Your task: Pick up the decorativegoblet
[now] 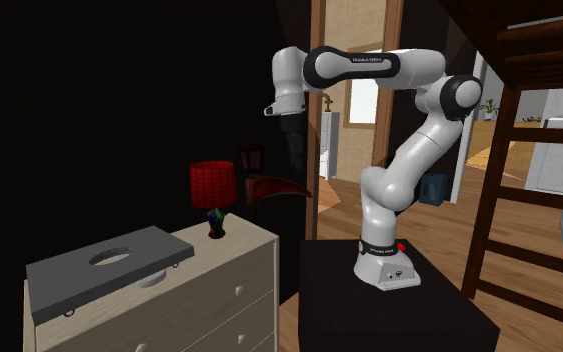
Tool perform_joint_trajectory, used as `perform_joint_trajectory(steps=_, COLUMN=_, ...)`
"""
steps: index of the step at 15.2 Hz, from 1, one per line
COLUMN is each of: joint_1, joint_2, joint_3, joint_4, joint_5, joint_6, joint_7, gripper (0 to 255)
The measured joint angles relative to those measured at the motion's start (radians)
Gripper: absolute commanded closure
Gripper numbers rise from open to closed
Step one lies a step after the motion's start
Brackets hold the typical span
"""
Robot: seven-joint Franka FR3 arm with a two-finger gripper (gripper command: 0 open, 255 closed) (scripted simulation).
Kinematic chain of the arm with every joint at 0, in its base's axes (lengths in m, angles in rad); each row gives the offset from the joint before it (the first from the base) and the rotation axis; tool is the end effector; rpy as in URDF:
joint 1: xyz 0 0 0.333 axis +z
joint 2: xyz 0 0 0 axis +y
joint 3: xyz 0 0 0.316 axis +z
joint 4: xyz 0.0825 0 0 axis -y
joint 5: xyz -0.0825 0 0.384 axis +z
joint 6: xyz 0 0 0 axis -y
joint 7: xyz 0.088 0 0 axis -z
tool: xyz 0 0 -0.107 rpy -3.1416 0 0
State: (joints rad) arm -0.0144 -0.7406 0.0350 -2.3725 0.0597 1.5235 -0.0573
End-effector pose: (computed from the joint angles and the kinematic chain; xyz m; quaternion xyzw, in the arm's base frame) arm 0.3118 0.0157 0.5648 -0.9978 -0.0335 0.0539 0.0193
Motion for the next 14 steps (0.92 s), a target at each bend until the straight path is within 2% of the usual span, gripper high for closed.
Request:
perform_joint_trajectory(steps=5, joint_1=-0.01, joint_2=0.1, joint_3=-0.01, joint_4=0.06, joint_5=-0.02, joint_6=0.054, joint_7=-0.016, gripper=0)
perform_joint_trajectory(steps=14, joint_1=-0.033, joint_2=0.425, joint_3=-0.032, joint_4=0.34, joint_5=-0.066, joint_6=0.143, joint_7=-0.054, gripper=0)
